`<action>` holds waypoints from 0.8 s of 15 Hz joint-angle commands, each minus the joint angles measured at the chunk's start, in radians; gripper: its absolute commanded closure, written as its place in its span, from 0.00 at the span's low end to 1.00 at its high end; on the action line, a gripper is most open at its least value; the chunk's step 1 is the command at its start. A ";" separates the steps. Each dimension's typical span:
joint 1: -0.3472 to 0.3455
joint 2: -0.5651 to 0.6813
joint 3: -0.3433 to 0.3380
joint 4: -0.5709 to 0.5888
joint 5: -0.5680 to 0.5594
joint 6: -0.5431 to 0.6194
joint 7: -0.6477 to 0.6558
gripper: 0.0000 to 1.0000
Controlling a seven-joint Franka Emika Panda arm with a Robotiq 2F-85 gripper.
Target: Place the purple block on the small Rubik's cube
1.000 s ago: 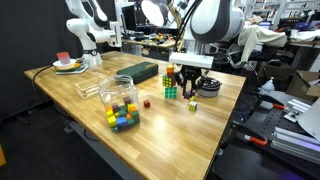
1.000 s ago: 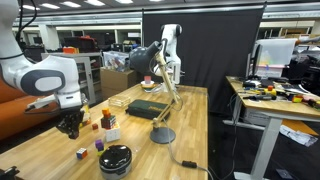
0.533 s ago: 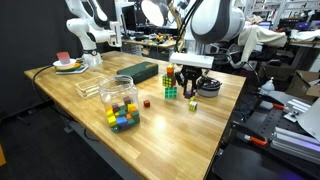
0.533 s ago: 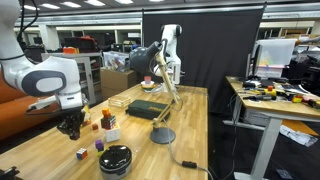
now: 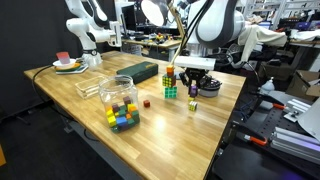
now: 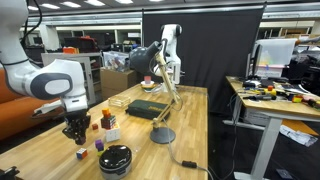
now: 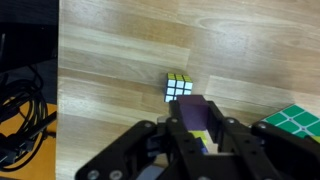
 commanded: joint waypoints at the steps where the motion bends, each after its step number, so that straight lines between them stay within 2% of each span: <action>1: 0.049 0.032 -0.055 0.020 -0.067 0.000 0.074 0.93; 3: 0.061 0.048 -0.070 0.030 -0.081 -0.003 0.097 0.93; 12: 0.045 0.120 -0.046 0.083 -0.041 -0.018 0.078 0.93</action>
